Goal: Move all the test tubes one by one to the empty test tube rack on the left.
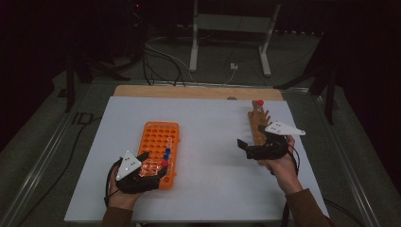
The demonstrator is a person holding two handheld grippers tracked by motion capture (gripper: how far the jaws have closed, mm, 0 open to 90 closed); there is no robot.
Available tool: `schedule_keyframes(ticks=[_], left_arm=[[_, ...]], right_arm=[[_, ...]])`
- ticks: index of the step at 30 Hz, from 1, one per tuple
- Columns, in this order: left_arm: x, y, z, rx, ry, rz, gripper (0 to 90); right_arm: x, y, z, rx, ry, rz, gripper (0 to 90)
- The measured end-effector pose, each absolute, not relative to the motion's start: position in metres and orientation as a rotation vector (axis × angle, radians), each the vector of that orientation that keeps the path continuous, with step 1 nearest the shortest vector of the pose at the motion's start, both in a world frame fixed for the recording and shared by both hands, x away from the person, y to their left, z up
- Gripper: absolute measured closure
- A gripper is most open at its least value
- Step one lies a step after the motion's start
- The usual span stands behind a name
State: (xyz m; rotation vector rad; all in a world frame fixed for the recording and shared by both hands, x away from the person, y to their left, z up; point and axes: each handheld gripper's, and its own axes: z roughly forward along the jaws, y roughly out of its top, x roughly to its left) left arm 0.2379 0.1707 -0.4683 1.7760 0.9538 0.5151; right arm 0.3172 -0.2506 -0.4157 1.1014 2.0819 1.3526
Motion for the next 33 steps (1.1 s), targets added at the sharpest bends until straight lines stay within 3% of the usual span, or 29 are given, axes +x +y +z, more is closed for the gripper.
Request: schedule_keyframes(ticks=[8, 23, 31, 33], left_arm=[[0.240, 0.181, -0.465, 1.711, 1.032, 0.566, 1.3], [0.242, 0.185, -0.465, 1.671, 1.063, 0.571, 1.1], [0.242, 0.189, -0.465, 1.657, 1.078, 0.573, 1.2], [0.242, 0.190, -0.465, 1.653, 1.079, 0.570, 1.2]], right_arm=[[0.346, -0.278, -0.409, 1.181, 2.000, 1.284, 0.0], [0.409, -0.297, -0.416, 1.302, 1.916, 1.191, 6.3], [0.439, -0.295, -0.430, 1.383, 1.903, 1.102, 17.6], [0.444, -0.294, -0.433, 1.387, 1.911, 1.068, 24.8]])
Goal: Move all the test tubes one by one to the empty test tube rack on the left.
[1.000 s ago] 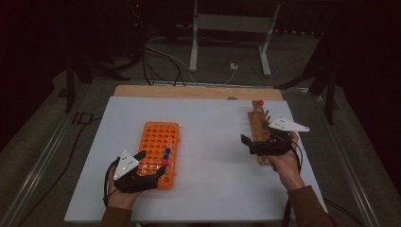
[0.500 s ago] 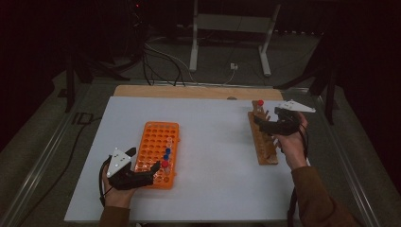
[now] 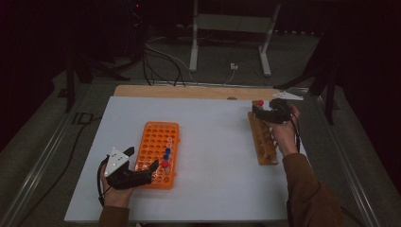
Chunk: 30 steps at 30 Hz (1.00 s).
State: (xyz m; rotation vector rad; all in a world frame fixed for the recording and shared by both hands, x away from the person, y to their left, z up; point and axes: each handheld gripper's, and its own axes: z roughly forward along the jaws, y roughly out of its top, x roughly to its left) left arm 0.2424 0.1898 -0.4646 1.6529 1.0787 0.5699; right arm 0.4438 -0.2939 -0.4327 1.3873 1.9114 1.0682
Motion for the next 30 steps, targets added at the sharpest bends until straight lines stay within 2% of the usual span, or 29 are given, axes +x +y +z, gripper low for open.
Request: schedule_keyframes(ticks=[5, 13, 22, 30], left_arm=[[0.242, 0.192, -0.465, 1.644, 1.088, 0.567, 1.2], [0.242, 0.192, -0.465, 1.642, 1.091, 0.565, 1.2], [0.242, 0.189, -0.464, 1.652, 1.082, 0.569, 1.2], [0.241, 0.188, -0.462, 1.649, 1.075, 0.581, 1.4]], right_arm=[[0.452, -0.289, -0.439, 1.374, 1.921, 0.994, 46.5], [0.460, -0.283, -0.444, 1.383, 1.914, 0.920, 69.2], [0.451, -0.285, -0.437, 1.344, 1.865, 0.962, 70.2], [0.435, -0.292, -0.416, 1.284, 1.794, 1.040, 70.4]])
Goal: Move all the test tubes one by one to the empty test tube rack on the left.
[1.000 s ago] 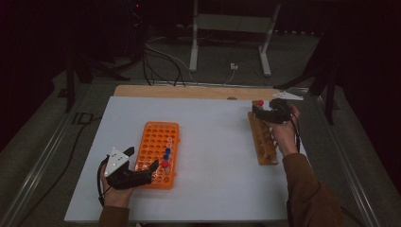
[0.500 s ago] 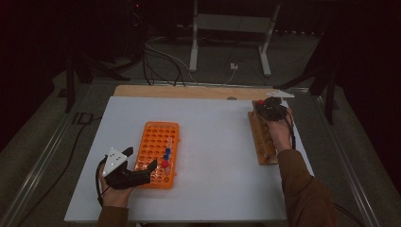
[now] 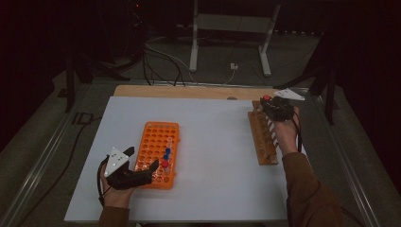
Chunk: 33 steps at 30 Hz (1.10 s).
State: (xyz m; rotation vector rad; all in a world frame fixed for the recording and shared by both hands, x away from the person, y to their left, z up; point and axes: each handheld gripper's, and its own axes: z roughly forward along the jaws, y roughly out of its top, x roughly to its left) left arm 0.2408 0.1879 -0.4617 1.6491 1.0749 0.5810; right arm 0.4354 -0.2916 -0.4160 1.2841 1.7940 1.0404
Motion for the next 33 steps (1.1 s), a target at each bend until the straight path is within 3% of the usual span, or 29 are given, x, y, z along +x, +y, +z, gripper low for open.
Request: schedule_keyframes(ticks=[13, 25, 33], left_arm=[[0.238, 0.186, -0.455, 1.632, 1.065, 0.596, 1.7], [0.232, 0.173, -0.434, 1.617, 0.993, 0.613, 2.9], [0.233, 0.139, -0.420, 1.636, 0.906, 0.597, 5.8]], right_arm=[[0.400, -0.289, -0.381, 1.154, 1.775, 1.217, 70.3], [0.371, -0.257, -0.392, 1.075, 1.961, 1.315, 70.1], [0.347, -0.229, -0.400, 1.018, 2.088, 1.343, 70.0]])
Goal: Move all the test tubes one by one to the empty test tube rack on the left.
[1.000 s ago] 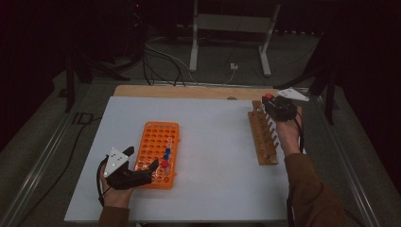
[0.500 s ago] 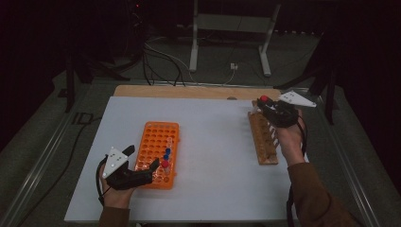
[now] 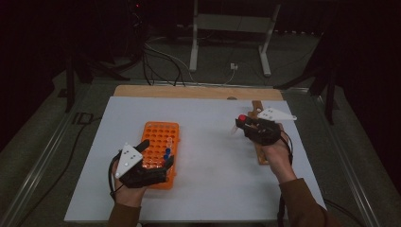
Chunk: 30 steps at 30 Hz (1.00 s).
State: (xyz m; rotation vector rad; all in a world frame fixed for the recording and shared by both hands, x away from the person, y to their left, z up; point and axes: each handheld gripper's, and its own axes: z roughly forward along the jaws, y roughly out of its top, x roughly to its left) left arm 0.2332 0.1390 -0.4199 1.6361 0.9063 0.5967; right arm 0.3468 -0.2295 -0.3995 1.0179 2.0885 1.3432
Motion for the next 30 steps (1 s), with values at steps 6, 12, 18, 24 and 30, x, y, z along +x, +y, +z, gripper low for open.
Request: schedule_keyframes(ticks=[6, 12, 18, 24, 30], left_arm=[[0.230, 0.101, -0.417, 1.718, 0.806, 0.598, 8.0], [0.230, 0.071, -0.420, 1.779, 0.744, 0.559, 11.8], [0.230, 0.050, -0.427, 1.860, 0.728, 0.566, 23.7], [0.238, 0.041, -0.434, 1.916, 0.740, 0.509, 54.2], [0.239, 0.040, -0.440, 1.943, 0.718, 0.472, 74.4]], right_arm=[[0.329, -0.211, -0.403, 0.984, 2.185, 1.407, 69.9], [0.311, -0.194, -0.403, 0.913, 2.288, 1.472, 69.8], [0.294, -0.180, -0.396, 0.802, 2.396, 1.537, 69.9], [0.282, -0.166, -0.396, 0.693, 2.480, 1.545, 69.8], [0.280, -0.161, -0.399, 0.650, 2.517, 1.534, 69.5]])
